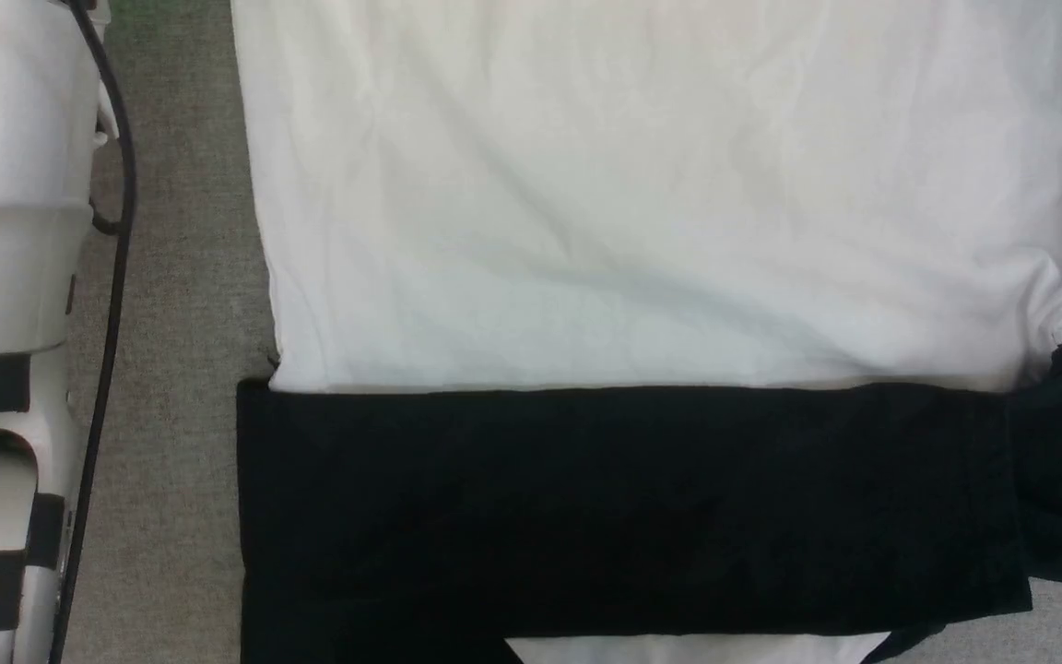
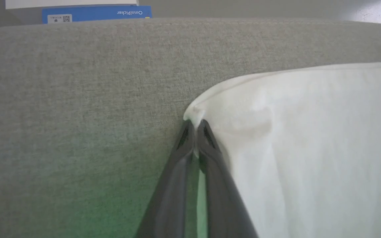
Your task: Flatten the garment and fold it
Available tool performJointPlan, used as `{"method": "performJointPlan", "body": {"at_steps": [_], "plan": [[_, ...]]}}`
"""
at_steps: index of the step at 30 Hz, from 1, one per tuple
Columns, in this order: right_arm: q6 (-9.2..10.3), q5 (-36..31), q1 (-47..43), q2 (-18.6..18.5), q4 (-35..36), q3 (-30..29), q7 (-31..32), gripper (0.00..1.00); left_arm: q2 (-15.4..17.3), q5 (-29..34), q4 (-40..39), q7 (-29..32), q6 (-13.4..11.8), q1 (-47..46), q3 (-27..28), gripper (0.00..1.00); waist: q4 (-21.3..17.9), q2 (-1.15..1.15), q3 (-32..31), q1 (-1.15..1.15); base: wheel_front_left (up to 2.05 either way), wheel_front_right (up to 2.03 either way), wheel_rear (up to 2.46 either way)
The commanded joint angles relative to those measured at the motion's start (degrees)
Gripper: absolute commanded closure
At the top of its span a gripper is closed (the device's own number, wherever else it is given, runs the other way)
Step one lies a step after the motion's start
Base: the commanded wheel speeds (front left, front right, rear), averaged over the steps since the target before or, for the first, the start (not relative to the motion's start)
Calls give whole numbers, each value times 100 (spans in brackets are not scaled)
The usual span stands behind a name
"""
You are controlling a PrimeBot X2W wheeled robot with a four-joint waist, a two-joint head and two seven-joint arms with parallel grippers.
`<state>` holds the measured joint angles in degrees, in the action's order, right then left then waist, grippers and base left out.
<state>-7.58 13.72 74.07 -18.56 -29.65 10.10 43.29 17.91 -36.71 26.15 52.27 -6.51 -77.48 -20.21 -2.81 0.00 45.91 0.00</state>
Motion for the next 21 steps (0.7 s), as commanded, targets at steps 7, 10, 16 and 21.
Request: {"method": "performJointPlan", "body": {"at_steps": [7, 10, 16, 21], "plan": [[9, 143, 187, -99, -185, 119, -306, 100, 82, 183, -188, -750, 164, 171, -19, 100, 6, 0, -29, 0, 0, 0, 0], [9, 160, 285, -128, -225, 135, -513, 100, 178, 414, -227, -1278, 250, 48, -42, 100, -2, 0, -66, 0, 0, 0, 0], [9, 121, 574, -113, -295, 99, -1063, 100, 282, 891, -136, -2484, 264, -304, -39, 100, -17, 0, -158, 0, 0, 0, 0], [9, -34, 844, -80, -341, -28, -1720, 100, 295, 1164, 6, -3438, 344, -569, -65, 100, -2, 0, -239, 0, 0, 0, 0]]}}
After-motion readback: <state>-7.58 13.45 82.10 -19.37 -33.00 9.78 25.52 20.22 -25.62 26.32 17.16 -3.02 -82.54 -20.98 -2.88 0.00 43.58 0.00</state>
